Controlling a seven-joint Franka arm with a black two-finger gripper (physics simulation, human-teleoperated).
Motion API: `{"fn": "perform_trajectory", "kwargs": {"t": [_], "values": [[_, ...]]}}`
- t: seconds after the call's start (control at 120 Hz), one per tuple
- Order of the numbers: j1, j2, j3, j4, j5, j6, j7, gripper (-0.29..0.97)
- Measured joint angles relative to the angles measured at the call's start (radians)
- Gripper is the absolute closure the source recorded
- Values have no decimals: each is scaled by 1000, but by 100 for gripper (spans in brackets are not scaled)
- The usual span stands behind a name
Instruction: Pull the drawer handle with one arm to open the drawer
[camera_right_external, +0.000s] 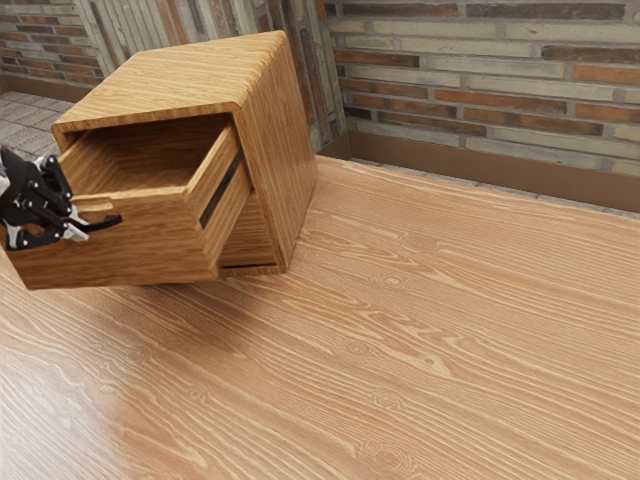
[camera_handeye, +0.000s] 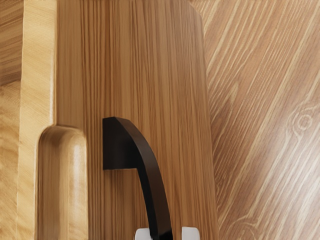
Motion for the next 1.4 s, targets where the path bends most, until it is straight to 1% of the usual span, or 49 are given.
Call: {"fn": "perform_trajectory", "kwargs": {"t": [0.192, 0.408, 0.75, 1.025, 1.142, 1.208, 1.258, 1.325, 1.4], "values": [[1, -44, -1, -37, 1, -1, -13, 79], [0, -57, -3, -50, 1, -5, -28, 78], [0, -56, -5, -48, 0, -23, -61, 66], [2, -69, -30, -28, -6, -38, -83, 60], [6, -79, -47, 19, -11, -68, -91, 58], [9, -70, -51, 72, -11, -103, -96, 57], [12, -21, -52, 166, -7, -158, -99, 56], [14, 77, -56, 319, -3, -252, -102, 52], [15, 198, -59, 485, 0, -365, -105, 39]]}}
